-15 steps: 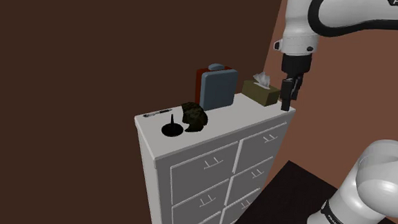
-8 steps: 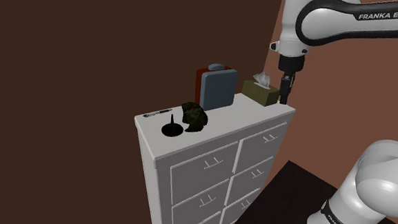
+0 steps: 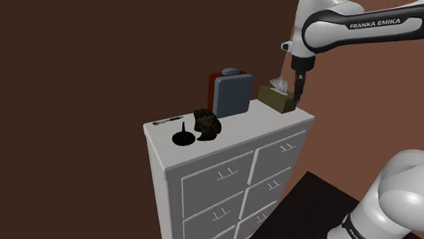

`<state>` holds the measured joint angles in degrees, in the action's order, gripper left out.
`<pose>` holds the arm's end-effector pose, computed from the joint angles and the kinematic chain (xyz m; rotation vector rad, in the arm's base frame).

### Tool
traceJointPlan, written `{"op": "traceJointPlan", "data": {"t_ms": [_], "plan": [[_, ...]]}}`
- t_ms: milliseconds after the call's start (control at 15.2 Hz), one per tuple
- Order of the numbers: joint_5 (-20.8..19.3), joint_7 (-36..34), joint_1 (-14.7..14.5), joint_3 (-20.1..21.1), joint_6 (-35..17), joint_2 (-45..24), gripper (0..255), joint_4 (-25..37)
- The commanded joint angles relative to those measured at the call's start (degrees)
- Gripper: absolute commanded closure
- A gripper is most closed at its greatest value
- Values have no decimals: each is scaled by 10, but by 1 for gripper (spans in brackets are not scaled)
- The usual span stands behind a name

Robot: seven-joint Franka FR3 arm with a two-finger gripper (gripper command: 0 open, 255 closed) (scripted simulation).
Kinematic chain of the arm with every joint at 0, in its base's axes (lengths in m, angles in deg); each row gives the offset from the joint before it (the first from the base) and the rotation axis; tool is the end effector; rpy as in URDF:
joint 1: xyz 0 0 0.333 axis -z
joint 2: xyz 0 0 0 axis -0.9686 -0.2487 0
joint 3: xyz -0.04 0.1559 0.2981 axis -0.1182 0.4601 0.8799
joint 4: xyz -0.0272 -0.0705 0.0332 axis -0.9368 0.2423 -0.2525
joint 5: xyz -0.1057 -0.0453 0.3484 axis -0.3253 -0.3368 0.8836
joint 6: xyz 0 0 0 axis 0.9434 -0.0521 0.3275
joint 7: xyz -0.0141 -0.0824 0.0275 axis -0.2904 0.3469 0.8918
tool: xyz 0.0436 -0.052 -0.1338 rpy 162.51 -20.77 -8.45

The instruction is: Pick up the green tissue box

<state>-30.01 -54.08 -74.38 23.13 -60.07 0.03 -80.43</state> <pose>0.3533 -0.1141 0.5354 2.8489 0.6297 -0.1366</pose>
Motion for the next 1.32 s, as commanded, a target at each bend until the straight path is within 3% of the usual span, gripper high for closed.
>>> {"op": "traceJointPlan", "data": {"t_ms": [0,528,990,1254], "plan": [[-15,33,1,-15,-30,-27,0,14],[-39,161,1,-68,-128,-153,0,112],[-16,279,7,-97,-194,-278,0,234],[-18,277,8,-98,-217,-285,0,219]]}}
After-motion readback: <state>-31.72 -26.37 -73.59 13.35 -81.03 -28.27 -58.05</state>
